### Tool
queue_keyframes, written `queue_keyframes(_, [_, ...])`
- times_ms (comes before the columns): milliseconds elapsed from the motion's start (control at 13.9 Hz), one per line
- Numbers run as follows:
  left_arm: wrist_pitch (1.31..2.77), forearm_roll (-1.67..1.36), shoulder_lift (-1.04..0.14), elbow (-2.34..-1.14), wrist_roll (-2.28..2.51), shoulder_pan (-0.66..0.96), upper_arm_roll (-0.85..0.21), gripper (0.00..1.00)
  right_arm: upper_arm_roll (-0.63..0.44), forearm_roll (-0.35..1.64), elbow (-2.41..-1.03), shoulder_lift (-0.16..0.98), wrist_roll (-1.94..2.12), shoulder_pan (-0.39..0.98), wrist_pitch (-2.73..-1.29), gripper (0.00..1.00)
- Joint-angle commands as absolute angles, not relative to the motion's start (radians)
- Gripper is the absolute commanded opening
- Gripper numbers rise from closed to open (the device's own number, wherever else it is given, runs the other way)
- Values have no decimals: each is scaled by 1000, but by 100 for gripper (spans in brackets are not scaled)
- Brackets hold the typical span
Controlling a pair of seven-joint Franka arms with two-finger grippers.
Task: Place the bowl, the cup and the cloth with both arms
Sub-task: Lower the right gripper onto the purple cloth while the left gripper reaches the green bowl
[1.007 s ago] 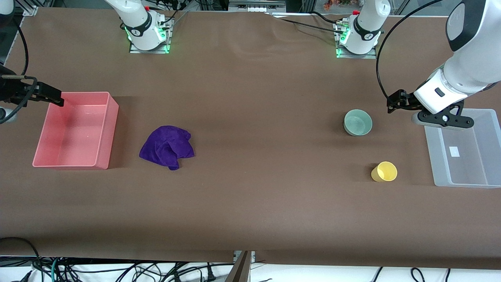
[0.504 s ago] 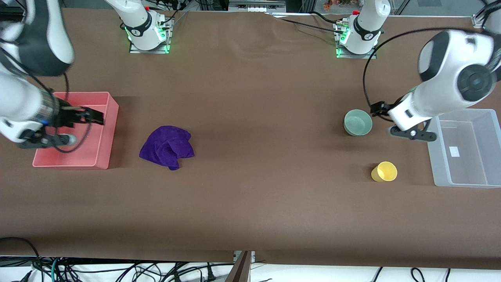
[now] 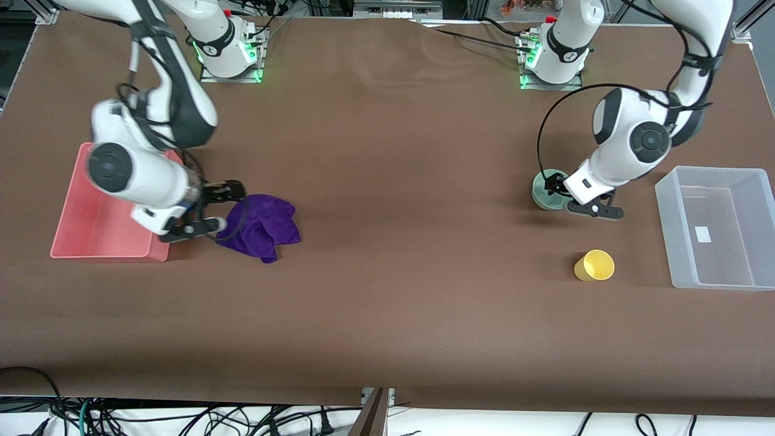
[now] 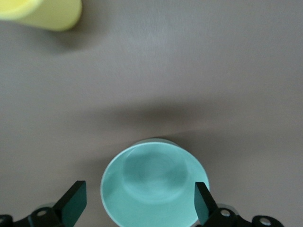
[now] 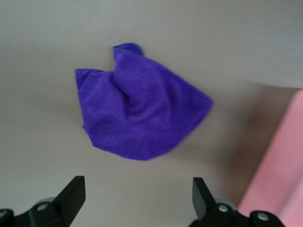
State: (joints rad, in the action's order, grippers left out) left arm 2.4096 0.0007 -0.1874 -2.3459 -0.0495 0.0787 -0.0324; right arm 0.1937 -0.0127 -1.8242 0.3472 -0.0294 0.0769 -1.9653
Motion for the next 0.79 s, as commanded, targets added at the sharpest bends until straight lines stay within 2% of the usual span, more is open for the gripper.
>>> queue_keyframes(0, [2471, -5, -230, -2359, -159, 36, -31, 100, 192, -5, -1838, 426, -87, 138, -2049, 100])
queue_keyframes(216, [2502, -5, -276, -2359, -254, 12, -29, 100, 192, -11, -1896, 482, -103, 167, -2173, 100])
queue_keyframes(288, [2520, -5, -299, -2359, -265, -1, -31, 94, 192, -11, -1917, 492, -103, 167, -2207, 100])
queue_keyframes(360, [2531, -5, -316, -2359, -267, -3, -31, 63, 192, -12, -1931, 503, -103, 170, -2232, 100])
queue_keyframes(432, [2531, -5, -316, -2359, -268, -3, -32, 18, 192, -14, -1936, 518, -103, 173, -2244, 100])
queue_keyframes(504, [2525, -8, -316, -2356, -268, -3, -32, 0, 190, -17, -1936, 534, -103, 179, -2247, 100])
queue_keyframes(576, [2525, -8, -318, -2353, -268, -5, -32, 0, 192, -21, -1937, 541, -101, 183, -2259, 100])
queue_keyframes(647, [2523, -8, -316, -2352, -268, -5, -32, 0, 190, -21, -1943, 545, -101, 184, -2273, 95])
queue_keyframes(719, [2522, -8, -316, -2350, -268, -5, -32, 0, 192, -21, -1948, 548, -100, 184, -2284, 61])
